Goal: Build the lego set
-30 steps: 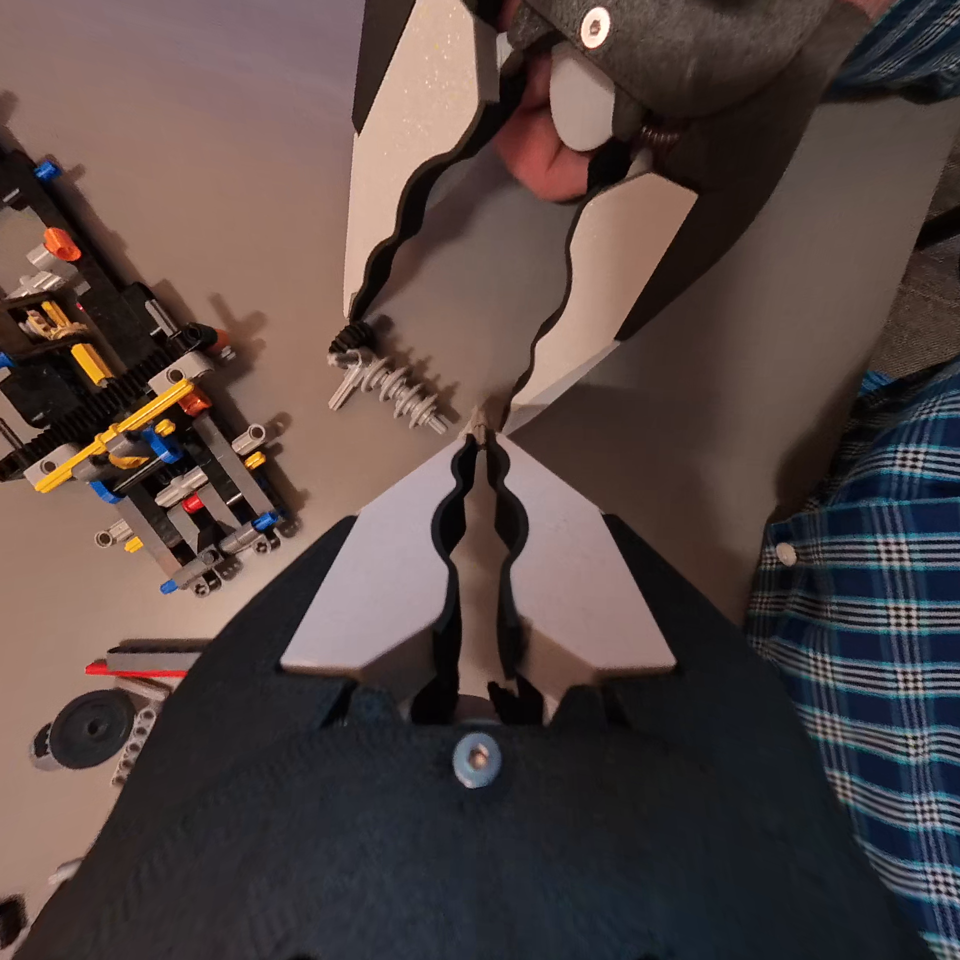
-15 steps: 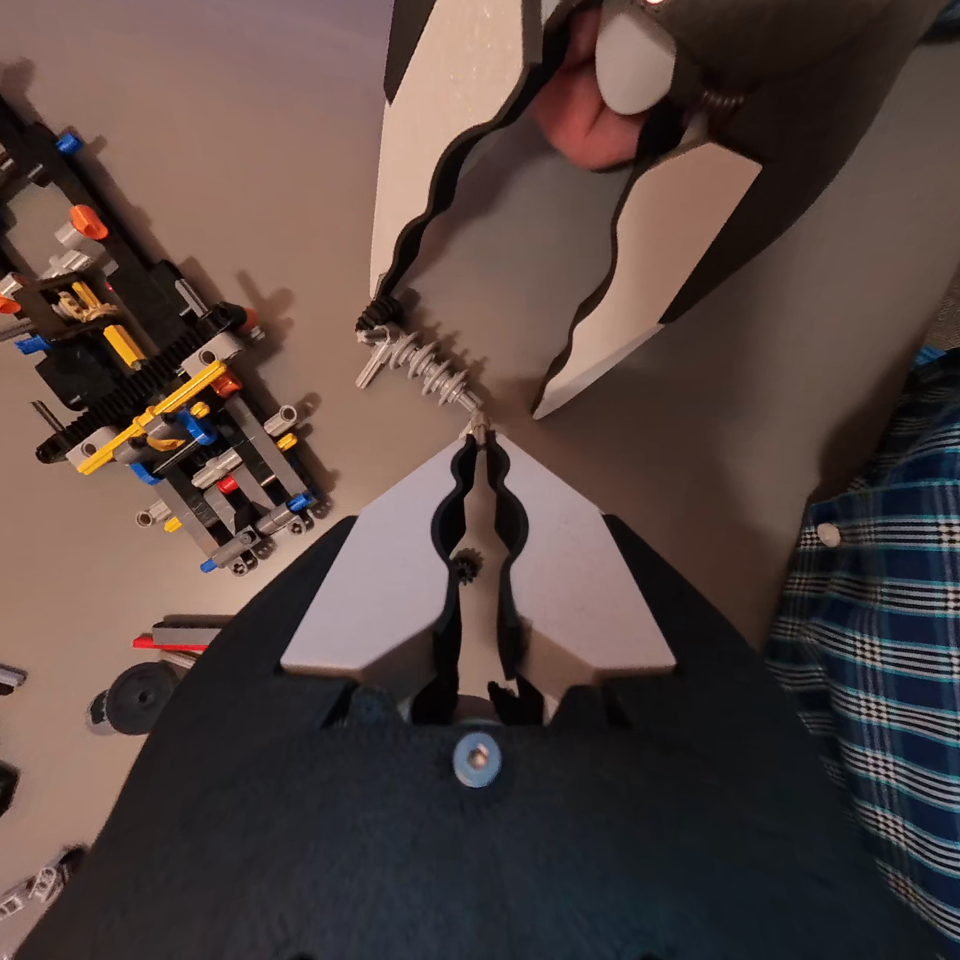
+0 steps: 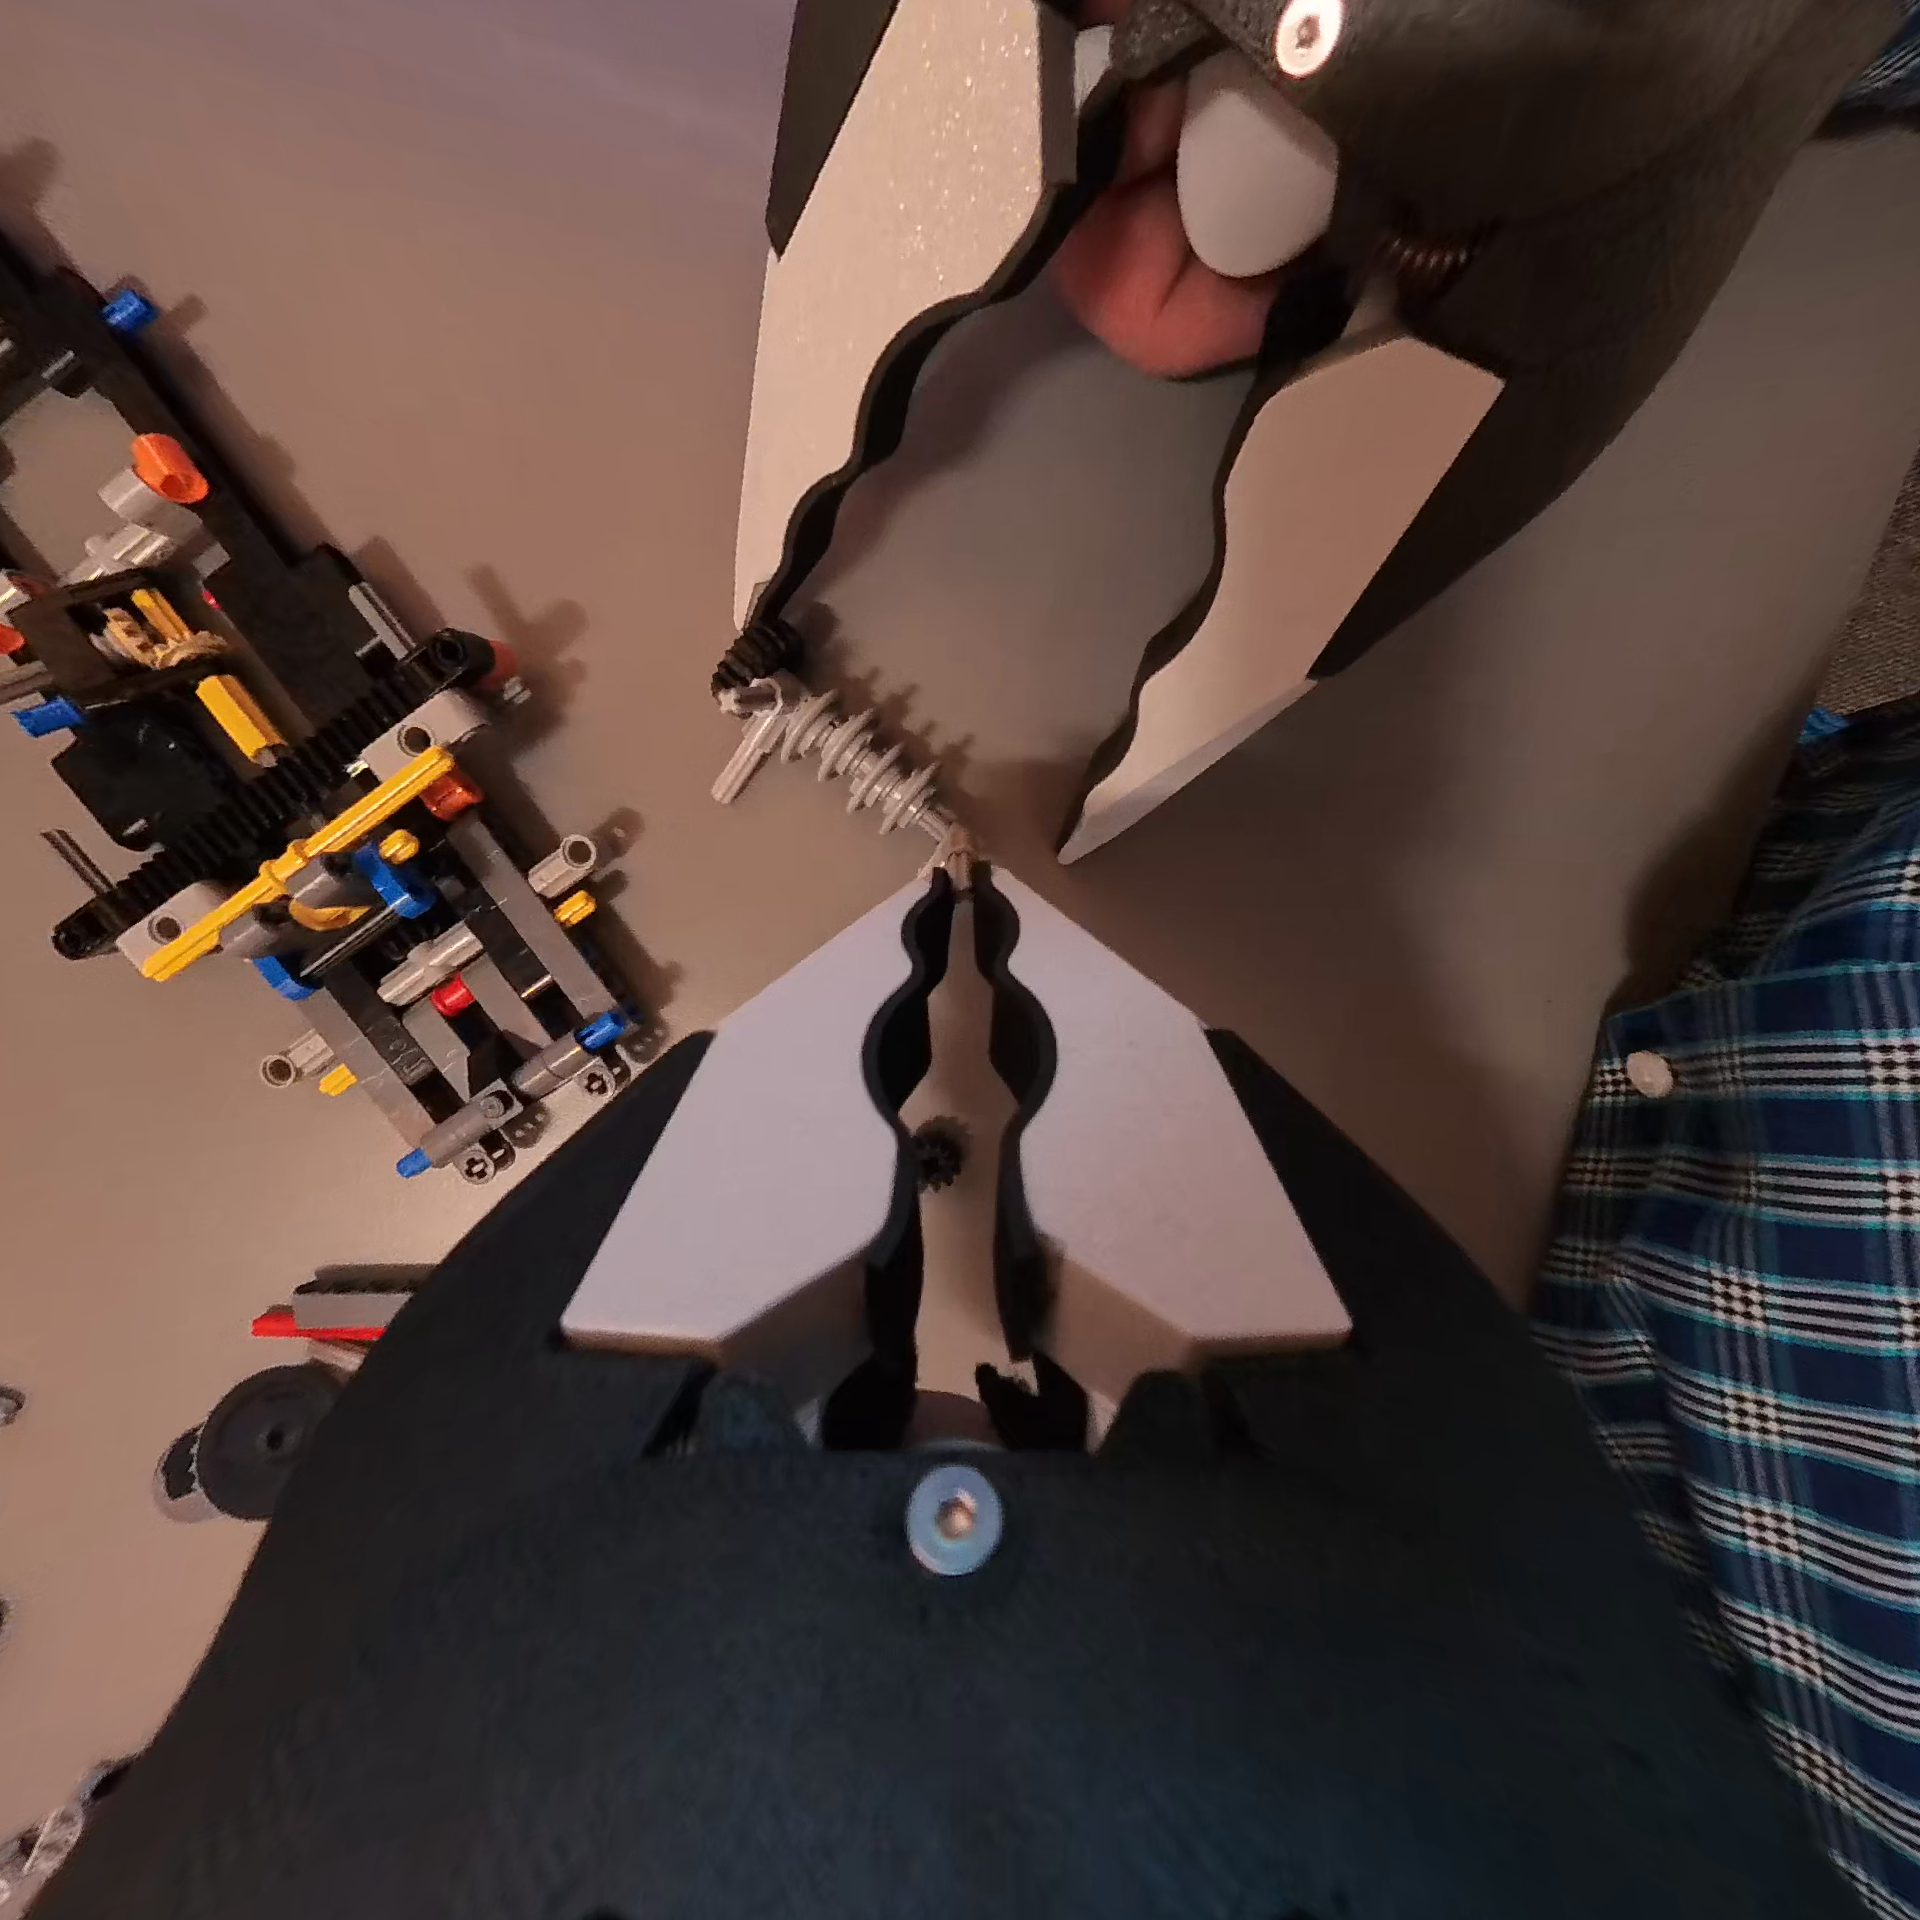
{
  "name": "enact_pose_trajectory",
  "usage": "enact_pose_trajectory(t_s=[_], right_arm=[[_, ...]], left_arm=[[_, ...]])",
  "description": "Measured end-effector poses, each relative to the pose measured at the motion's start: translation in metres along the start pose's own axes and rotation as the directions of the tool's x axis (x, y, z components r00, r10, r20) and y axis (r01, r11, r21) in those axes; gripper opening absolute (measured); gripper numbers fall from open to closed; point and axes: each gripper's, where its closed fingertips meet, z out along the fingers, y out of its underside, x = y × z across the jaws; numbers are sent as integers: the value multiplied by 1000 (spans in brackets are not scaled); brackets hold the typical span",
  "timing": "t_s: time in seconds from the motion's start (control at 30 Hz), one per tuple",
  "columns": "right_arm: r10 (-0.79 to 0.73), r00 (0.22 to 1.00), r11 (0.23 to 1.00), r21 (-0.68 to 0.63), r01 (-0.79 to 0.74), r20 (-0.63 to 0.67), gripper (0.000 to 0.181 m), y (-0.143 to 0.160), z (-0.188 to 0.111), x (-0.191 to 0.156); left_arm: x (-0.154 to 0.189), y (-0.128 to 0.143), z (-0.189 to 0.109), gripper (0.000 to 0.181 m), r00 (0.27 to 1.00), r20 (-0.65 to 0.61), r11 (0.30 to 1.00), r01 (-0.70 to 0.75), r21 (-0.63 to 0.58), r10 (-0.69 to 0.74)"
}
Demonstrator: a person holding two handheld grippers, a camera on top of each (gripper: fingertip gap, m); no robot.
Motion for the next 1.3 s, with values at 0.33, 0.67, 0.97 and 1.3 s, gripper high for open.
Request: enact_pose_trajectory(t_s=[0.33, 0.67, 0.97, 1.3], right_arm=[[-11, 1000, 1000, 10, 12, -27, 65, -4, 2, 4], [11, 999, 1000, 15, -10, -41, 55, -5, 3, 11], [26, 999, 1000, 17, -25, -29, 55, -7, 4, 12], [21, 1000, 1000, 8, -21, -15, 55, -6, 5, 10]], left_arm=[[-3, -5, 3, 1, 997, -69, 999, 32, 19, -30], [-6, -8, 2, 1, 987, -144, 995, 78, 70, -67], [-11, -7, 1, 8, 985, -141, 978, 123, 169, -100], [-16, 1, 2, 17, 998, 41, 979, -58, 196, 51]])
